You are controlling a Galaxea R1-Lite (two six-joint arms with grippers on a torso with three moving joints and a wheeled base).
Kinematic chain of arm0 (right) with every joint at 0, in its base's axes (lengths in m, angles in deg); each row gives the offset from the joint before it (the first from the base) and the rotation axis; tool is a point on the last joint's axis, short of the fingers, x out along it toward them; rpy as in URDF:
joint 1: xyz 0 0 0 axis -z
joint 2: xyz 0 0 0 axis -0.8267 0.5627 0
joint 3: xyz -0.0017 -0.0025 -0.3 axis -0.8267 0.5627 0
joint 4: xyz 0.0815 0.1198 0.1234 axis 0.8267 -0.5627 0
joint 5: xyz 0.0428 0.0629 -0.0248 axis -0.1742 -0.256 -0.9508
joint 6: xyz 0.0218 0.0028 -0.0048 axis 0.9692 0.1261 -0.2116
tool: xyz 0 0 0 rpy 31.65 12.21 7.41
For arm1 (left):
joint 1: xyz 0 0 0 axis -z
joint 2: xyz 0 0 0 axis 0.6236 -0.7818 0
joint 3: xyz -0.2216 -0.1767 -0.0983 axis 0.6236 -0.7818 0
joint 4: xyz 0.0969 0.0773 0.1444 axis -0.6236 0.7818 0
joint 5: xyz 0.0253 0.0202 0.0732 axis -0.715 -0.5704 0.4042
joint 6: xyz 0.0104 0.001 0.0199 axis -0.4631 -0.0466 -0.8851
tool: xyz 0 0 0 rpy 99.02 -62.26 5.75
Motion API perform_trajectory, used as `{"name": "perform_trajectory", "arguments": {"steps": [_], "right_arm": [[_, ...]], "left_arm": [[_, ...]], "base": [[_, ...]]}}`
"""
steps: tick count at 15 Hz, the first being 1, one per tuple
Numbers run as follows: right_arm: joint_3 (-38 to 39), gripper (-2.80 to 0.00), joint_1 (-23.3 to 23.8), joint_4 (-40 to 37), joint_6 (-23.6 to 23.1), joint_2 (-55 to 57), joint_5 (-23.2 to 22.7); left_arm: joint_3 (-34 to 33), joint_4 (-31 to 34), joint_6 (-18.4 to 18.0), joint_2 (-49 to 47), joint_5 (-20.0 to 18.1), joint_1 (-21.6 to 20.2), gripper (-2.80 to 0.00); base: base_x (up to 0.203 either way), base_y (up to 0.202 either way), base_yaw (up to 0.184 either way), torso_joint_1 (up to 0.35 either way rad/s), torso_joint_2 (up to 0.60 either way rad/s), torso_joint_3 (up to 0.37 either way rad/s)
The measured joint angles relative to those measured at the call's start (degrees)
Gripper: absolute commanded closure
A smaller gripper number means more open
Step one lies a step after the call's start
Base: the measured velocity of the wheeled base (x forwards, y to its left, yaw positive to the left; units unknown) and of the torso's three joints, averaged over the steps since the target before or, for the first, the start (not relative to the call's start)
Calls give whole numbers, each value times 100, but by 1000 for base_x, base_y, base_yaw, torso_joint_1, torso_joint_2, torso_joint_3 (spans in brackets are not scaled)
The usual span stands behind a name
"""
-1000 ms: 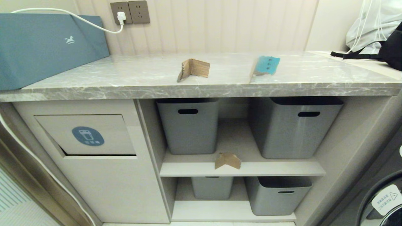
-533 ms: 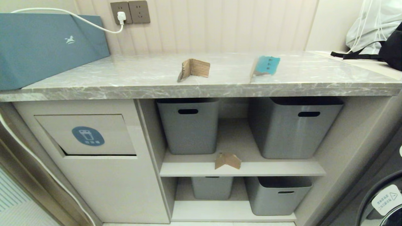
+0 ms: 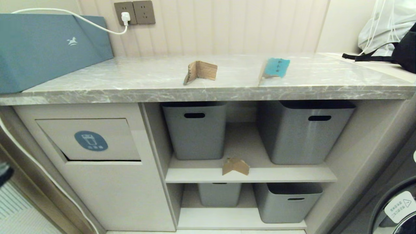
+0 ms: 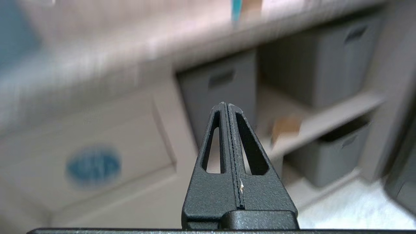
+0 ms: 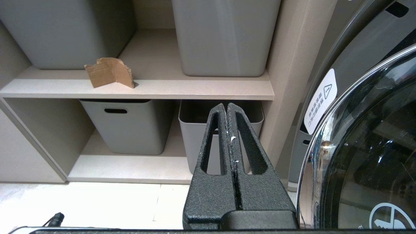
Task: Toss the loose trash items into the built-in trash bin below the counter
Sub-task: Pick up the garbage
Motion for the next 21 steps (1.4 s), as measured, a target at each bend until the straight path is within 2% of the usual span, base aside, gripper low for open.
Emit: {"name": "perform_trajectory", "arguments": {"steps": [2, 6, 9, 12, 15, 16, 18, 21], "right_arm": [[0, 0, 0, 0, 0, 0, 0], [0, 0, -1, 0, 0, 0, 0], [0, 0, -2, 0, 0, 0, 0], [0, 0, -2, 0, 0, 0, 0], [0, 0, -2, 0, 0, 0, 0], [0, 0, -2, 0, 0, 0, 0], [0, 0, -2, 0, 0, 0, 0], [0, 0, 0, 0, 0, 0, 0]], "left_arm": [[1058, -15, 3, -878, -239, 150, 0], [3029, 10, 6, -2662, -388, 604, 0], [4107, 229, -9, -3712, -409, 957, 0], [5169, 905, -20, -4467, -415, 1339, 0], [5529, 1622, -369, -4890, -401, 1578, 0], [5529, 1755, -496, -4969, -377, 1598, -280], [5553, 1967, -636, -5121, -139, 1613, -280], [5780, 2010, -542, -5358, 108, 1694, -280]], "base": [[0, 0, 0, 0, 0, 0], [0, 0, 0, 0, 0, 0], [0, 0, 0, 0, 0, 0], [0, 0, 0, 0, 0, 0], [0, 0, 0, 0, 0, 0], [0, 0, 0, 0, 0, 0], [0, 0, 0, 0, 0, 0], [0, 0, 0, 0, 0, 0]]}}
